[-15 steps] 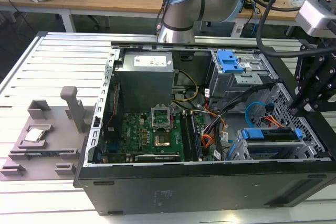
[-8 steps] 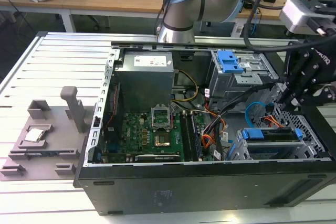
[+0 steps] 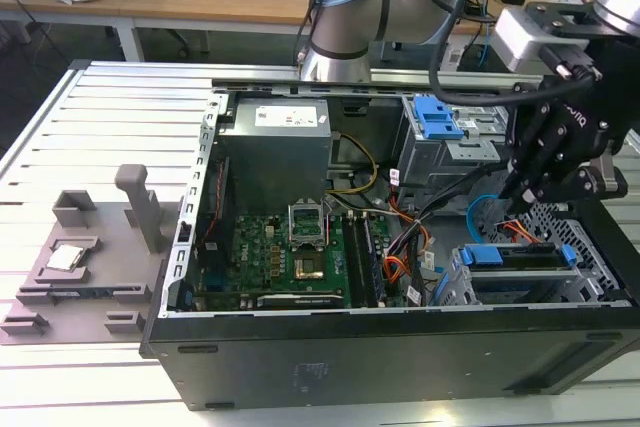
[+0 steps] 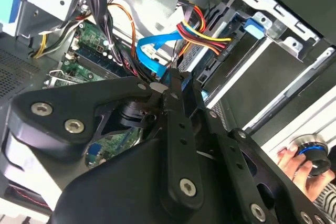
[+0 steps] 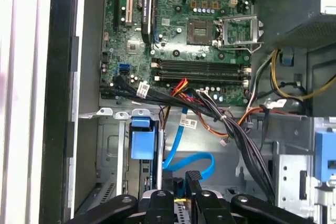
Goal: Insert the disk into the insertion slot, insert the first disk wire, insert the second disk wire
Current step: 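Insert the second disk wire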
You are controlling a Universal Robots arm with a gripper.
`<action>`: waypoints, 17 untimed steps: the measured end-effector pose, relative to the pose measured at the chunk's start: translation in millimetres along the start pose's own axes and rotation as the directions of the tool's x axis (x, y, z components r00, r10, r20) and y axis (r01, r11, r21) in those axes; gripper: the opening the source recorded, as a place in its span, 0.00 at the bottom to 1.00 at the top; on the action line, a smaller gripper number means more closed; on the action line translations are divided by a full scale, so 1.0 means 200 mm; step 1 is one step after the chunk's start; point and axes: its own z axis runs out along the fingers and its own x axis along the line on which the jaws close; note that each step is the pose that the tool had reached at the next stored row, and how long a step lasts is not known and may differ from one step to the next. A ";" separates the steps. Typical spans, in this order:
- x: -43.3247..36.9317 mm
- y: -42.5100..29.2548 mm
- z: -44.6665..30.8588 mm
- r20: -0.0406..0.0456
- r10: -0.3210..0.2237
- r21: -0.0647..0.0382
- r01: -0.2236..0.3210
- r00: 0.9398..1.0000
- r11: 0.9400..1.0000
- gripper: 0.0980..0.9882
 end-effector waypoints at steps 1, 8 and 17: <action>0.000 0.004 0.004 -0.001 -0.005 0.000 0.005 1.000 1.000 0.16; 0.000 0.004 0.006 -0.002 -0.008 0.000 0.008 1.000 1.000 0.07; 0.104 -0.043 0.061 -0.004 -0.008 0.000 0.008 1.000 1.000 0.07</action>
